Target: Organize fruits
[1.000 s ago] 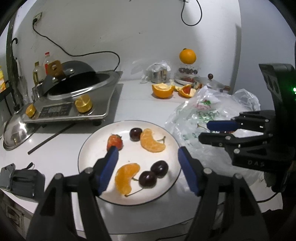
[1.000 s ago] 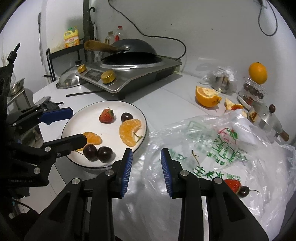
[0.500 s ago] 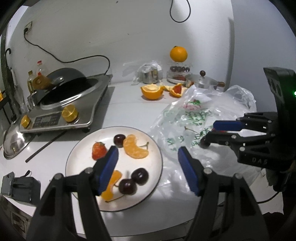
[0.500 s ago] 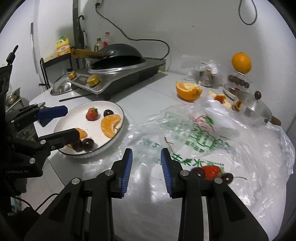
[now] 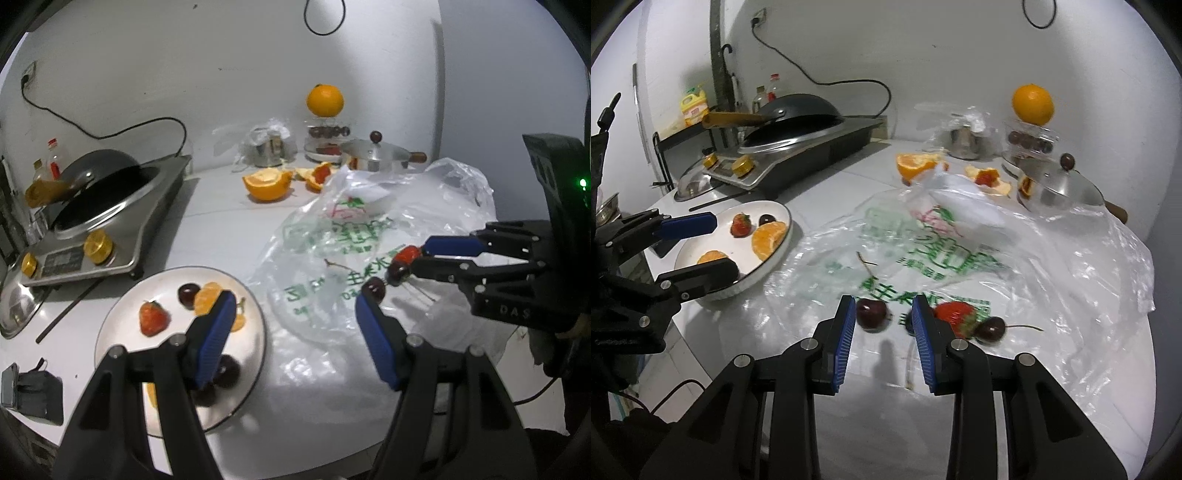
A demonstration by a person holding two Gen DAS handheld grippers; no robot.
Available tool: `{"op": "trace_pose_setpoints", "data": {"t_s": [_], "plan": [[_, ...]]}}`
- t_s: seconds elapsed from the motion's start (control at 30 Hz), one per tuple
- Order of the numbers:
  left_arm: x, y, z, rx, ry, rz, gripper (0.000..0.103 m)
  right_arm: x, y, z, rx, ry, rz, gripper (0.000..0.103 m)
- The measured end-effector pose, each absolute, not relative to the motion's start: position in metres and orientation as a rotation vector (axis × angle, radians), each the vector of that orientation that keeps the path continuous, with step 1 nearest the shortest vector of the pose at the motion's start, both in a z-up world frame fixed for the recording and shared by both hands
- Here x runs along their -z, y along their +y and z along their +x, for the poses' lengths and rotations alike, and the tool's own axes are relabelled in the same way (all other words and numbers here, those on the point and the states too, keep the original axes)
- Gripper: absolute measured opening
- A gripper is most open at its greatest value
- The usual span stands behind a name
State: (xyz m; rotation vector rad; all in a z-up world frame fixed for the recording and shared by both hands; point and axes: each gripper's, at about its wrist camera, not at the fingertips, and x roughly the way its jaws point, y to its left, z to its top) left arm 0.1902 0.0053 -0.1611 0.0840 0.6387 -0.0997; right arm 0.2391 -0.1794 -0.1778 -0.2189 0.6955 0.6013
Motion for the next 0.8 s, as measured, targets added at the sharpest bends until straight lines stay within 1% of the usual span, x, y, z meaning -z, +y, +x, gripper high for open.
{"op": "trace_pose_setpoints", "data": {"t_s": [0.8], "plan": [[0.174,-0.048,0.229,0.165,0.698,0.142,0.068,0.192,-0.239,0.27,-0.536,0.722,-0.157,0.034]]}}
